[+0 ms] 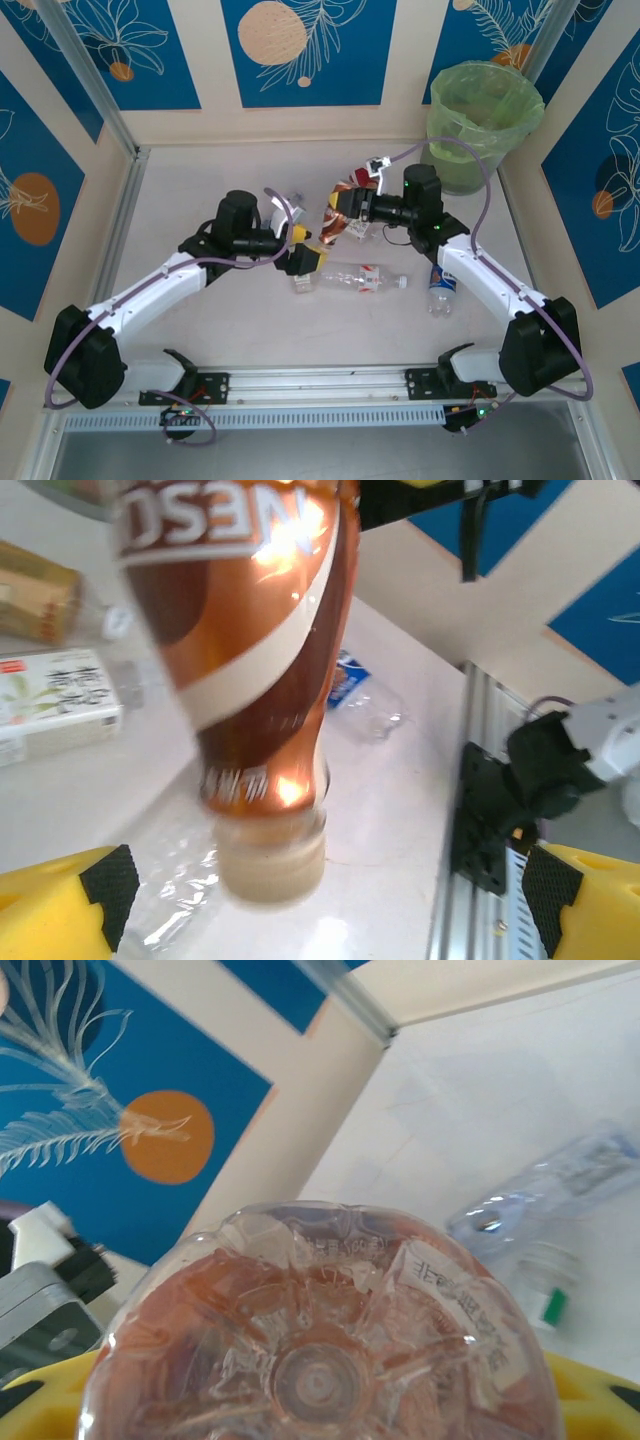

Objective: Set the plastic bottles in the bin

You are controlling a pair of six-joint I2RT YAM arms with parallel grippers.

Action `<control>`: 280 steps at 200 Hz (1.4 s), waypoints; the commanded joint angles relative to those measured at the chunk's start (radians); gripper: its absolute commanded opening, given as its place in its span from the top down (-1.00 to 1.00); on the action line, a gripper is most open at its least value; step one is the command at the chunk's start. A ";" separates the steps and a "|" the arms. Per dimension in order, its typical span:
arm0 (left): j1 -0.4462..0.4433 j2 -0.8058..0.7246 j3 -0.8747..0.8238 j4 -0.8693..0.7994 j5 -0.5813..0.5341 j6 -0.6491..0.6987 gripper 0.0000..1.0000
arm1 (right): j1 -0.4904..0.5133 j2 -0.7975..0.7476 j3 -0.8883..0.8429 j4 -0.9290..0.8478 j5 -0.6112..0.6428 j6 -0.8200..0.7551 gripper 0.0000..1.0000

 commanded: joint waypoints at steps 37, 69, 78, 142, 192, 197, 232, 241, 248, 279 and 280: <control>-0.010 -0.048 -0.021 -0.040 -0.613 -0.155 -0.99 | -0.157 -0.024 0.073 -0.134 0.072 -0.005 0.09; -0.010 -0.079 -0.066 -0.032 -0.764 -0.203 -0.99 | -0.242 -0.001 0.126 -0.135 0.070 -0.019 0.10; -0.011 -0.083 -0.068 -0.046 -0.776 -0.203 -0.99 | -0.260 0.010 0.149 -0.134 0.064 -0.026 0.10; -0.010 -0.126 -0.107 -0.076 -0.847 -0.248 -0.99 | -0.350 0.109 0.324 -0.080 0.072 -0.013 0.11; -0.010 -0.111 -0.099 -0.099 -0.834 -0.208 -0.99 | -0.424 0.206 0.457 0.033 0.147 0.085 0.09; -0.010 -0.108 -0.098 -0.099 -0.825 -0.206 -0.99 | -0.433 0.217 0.477 0.042 0.160 0.095 0.08; -0.011 -0.082 -0.083 -0.120 -0.830 -0.201 -0.99 | -0.478 0.298 0.590 0.102 0.265 0.123 0.08; -0.011 -0.075 -0.077 -0.126 -0.831 -0.200 -0.99 | -0.490 0.323 0.622 0.108 0.271 0.129 0.08; -0.010 -0.069 -0.073 -0.130 -0.828 -0.198 -0.99 | -0.498 0.340 0.650 0.110 0.284 0.136 0.08; -0.010 -0.046 -0.057 -0.146 -0.821 -0.188 -0.99 | -0.519 0.403 0.703 0.156 0.406 0.160 0.07; -0.010 -0.046 -0.057 -0.147 -0.821 -0.188 -0.99 | -0.520 0.404 0.704 0.157 0.409 0.160 0.06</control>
